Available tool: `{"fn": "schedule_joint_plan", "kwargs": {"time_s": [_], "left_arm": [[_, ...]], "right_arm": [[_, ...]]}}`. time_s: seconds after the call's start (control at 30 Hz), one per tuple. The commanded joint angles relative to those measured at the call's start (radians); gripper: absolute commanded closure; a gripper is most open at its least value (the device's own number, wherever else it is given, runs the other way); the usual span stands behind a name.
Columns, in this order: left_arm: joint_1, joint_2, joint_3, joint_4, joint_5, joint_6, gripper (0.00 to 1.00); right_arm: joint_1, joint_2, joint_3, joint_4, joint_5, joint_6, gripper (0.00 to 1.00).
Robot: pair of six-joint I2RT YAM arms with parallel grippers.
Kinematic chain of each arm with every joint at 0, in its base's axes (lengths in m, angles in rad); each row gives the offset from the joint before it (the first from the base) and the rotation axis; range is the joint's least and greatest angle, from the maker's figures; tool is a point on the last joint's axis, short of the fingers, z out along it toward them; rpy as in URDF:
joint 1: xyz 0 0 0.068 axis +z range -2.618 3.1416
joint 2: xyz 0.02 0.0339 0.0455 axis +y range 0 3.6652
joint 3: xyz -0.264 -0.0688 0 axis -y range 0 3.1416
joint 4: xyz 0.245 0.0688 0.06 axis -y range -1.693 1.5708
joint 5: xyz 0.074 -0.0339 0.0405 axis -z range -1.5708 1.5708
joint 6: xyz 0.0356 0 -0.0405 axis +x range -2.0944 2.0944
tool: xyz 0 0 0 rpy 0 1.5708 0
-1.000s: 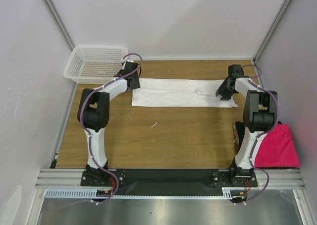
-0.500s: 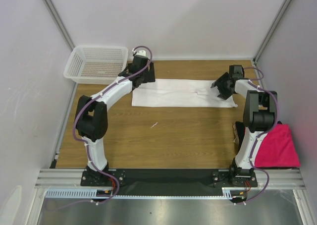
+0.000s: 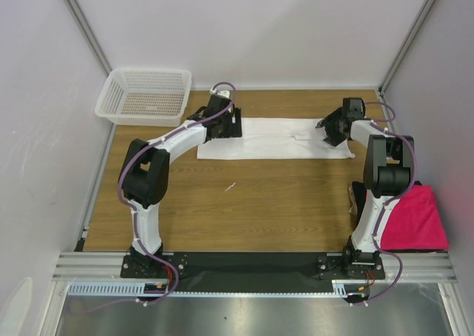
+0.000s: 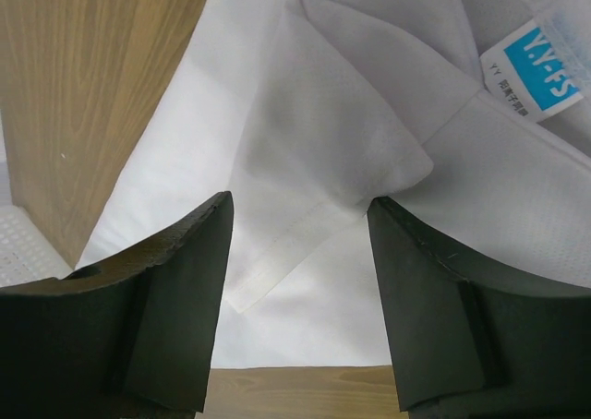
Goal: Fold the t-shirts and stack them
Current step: Fold the tshirt
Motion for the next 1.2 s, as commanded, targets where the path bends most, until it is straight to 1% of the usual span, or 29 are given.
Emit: {"fn": "schedule_joint_plan", "kwargs": {"time_s": [0.0, 0.37, 0.57, 0.73, 0.77, 0.8, 0.83, 1.0, 1.13, 1.17], "left_arm": [[-0.015, 0.027, -0.029, 0.018, 0.033, -0.027, 0.15], [-0.015, 0.089, -0.053, 0.001, 0.020, -0.023, 0.16], [-0.015, 0.110, -0.062, -0.016, 0.007, -0.007, 0.16], [-0.015, 0.132, -0.055, -0.028, -0.004, 0.002, 0.16], [-0.015, 0.133, -0.053, -0.033, -0.007, 0.003, 0.16], [-0.015, 0.133, -0.052, -0.034, -0.009, 0.007, 0.16], [-0.015, 0.133, -0.055, -0.036, -0.010, 0.005, 0.16], [-0.013, 0.124, -0.058, -0.041, -0.018, 0.019, 0.16], [-0.013, 0.120, -0.056, -0.045, -0.020, 0.030, 0.16], [-0.013, 0.120, -0.052, -0.045, -0.020, 0.030, 0.16]], "right_arm": [[0.010, 0.012, 0.019, 0.058, 0.019, 0.025, 0.36], [0.026, 0.090, 0.092, 0.101, 0.005, 0.054, 0.39], [0.035, 0.088, 0.140, 0.164, 0.027, 0.060, 0.39], [0.038, 0.136, 0.194, 0.206, 0.015, 0.085, 0.39], [0.038, 0.142, 0.201, 0.245, 0.013, 0.086, 0.39], [0.038, 0.153, 0.226, 0.255, 0.011, 0.086, 0.39], [0.064, 0.174, 0.240, 0.262, 0.010, 0.085, 0.39], [0.075, 0.255, 0.362, 0.285, -0.015, 0.088, 0.39], [0.073, 0.303, 0.480, 0.298, -0.025, 0.068, 0.39], [0.072, 0.320, 0.538, 0.292, -0.041, 0.060, 0.39]]}}
